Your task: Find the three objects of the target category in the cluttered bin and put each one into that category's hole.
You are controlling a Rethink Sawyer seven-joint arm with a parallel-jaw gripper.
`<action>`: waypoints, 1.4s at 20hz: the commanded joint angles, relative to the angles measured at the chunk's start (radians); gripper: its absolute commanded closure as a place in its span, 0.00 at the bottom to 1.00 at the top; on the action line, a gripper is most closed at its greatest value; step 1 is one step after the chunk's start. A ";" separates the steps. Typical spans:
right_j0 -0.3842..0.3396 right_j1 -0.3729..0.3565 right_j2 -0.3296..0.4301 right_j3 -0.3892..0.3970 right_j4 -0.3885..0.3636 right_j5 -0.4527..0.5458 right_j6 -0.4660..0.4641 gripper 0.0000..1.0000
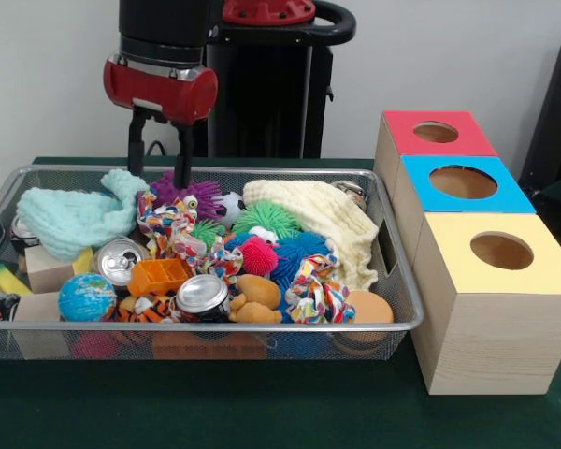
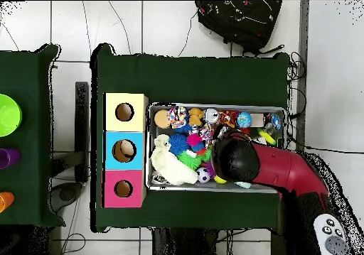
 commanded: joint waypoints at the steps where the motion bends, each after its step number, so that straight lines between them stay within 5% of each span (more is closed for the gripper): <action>1: 0.001 -0.019 0.050 -0.037 -0.014 0.154 -0.056 0.00; 6: 0.003 -0.016 0.060 -0.038 -0.018 0.156 -0.061 0.00; 7: -0.009 -0.016 0.087 -0.044 -0.040 0.172 -0.122 1.00; 10: 0.024 -0.018 0.049 -0.070 -0.063 0.160 -0.093 1.00; 17: -0.010 -0.022 0.090 -0.047 -0.044 0.160 -0.125 1.00; 18: -0.018 -0.023 0.102 -0.042 -0.049 0.151 -0.141 0.00; 24: -0.060 -0.003 0.145 -0.040 -0.010 0.167 -0.151 0.00; 28: -0.076 0.078 0.165 -0.015 -0.026 0.048 -0.087 0.00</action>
